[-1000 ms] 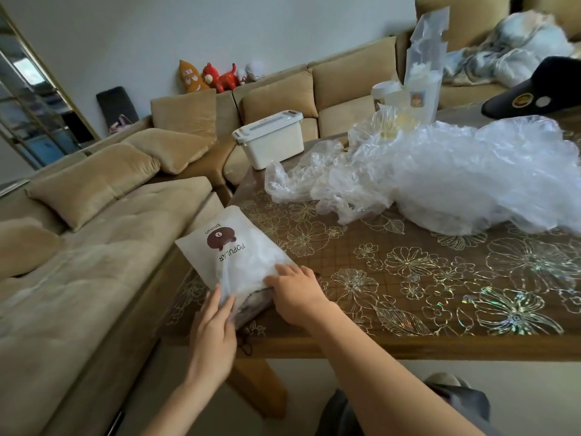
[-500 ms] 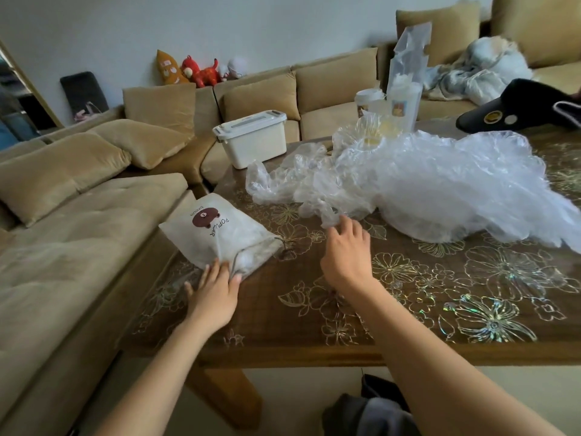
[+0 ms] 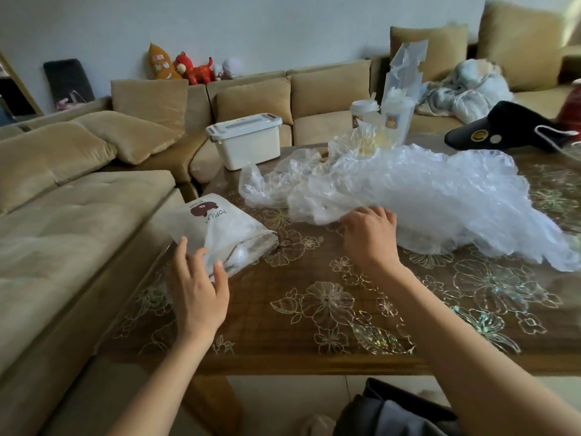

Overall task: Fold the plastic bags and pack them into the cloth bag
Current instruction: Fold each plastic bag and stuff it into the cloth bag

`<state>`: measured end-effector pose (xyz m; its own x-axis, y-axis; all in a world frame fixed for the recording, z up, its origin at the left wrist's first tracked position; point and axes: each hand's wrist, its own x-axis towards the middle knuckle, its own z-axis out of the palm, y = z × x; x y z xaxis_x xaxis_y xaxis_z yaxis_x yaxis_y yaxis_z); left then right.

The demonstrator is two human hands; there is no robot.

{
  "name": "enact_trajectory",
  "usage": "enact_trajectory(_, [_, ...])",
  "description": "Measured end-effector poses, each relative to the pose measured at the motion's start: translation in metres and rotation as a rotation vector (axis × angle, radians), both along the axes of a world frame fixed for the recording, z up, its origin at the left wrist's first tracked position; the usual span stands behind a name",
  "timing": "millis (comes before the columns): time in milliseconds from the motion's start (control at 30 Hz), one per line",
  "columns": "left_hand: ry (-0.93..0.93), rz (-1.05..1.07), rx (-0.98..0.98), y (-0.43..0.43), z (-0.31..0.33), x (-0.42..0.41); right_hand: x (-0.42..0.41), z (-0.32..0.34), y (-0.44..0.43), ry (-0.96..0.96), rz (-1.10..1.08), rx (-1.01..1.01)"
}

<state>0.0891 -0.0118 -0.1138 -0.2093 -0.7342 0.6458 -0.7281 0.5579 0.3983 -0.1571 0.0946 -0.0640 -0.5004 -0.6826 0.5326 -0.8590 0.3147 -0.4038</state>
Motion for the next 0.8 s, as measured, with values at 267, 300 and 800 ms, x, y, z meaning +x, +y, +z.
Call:
enact_trajectory(267, [0.161, -0.272, -0.065, 0.034, 0.009, -0.014, 0.005, 0.058, 0.047, -1.039, 0.227, -0.552])
enact_trajectory(300, [0.228, -0.360, 0.052, 0.048, 0.018, -0.022, 0.009, 0.063, 0.049, -1.193, 0.283, -0.576])
enact_trajectory(800, [1.023, -0.603, 1.381, 0.089, 0.059, -0.070, 0.010, 0.054, 0.070, -1.537, 0.517, -0.476])
